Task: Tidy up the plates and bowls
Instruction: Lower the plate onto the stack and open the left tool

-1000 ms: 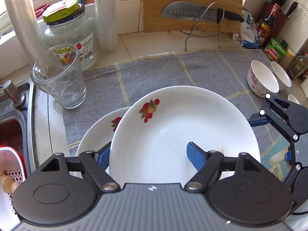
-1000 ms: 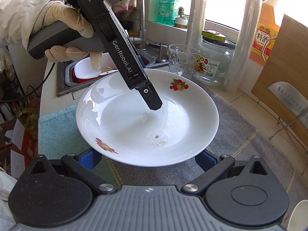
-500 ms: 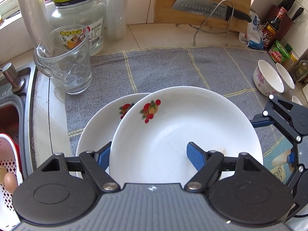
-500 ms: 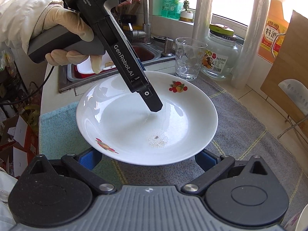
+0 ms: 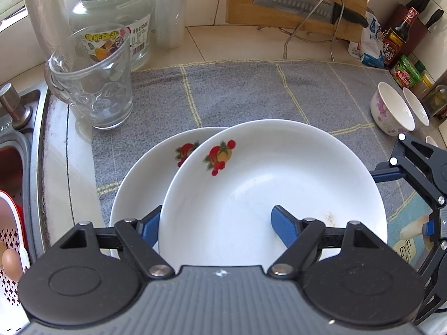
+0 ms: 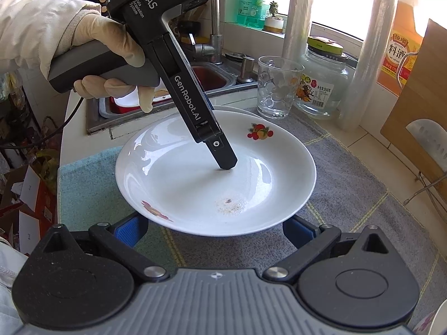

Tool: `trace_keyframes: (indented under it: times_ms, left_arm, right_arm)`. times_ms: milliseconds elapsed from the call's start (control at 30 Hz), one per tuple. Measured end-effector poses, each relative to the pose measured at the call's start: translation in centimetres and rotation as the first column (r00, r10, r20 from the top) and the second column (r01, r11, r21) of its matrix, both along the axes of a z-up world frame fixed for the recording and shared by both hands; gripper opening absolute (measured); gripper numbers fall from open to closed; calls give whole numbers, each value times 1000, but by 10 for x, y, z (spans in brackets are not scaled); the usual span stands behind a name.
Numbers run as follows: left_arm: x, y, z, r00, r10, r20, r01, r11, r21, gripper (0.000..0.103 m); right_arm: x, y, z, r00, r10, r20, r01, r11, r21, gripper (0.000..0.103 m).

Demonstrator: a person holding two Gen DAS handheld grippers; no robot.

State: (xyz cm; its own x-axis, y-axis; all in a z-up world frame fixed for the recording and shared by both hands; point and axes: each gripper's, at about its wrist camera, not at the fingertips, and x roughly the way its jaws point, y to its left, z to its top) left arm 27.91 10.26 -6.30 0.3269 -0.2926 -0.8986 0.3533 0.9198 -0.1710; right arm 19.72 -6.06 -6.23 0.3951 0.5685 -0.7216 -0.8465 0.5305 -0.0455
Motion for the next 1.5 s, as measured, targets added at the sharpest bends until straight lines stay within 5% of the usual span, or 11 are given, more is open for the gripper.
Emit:
trace_keyframes:
  times_ms: [767, 1500]
  left_arm:
    - [4, 1, -6, 1000, -18, -3, 18, 999, 45, 82]
    - [1, 19, 6, 997, 10, 78, -14, 999, 44, 83]
  right_arm:
    - [-1, 2, 1, 1000, -4, 5, 4, 1000, 31, 103]
    - [0, 17, -5, 999, -14, 36, 15, 1000, -27, 103]
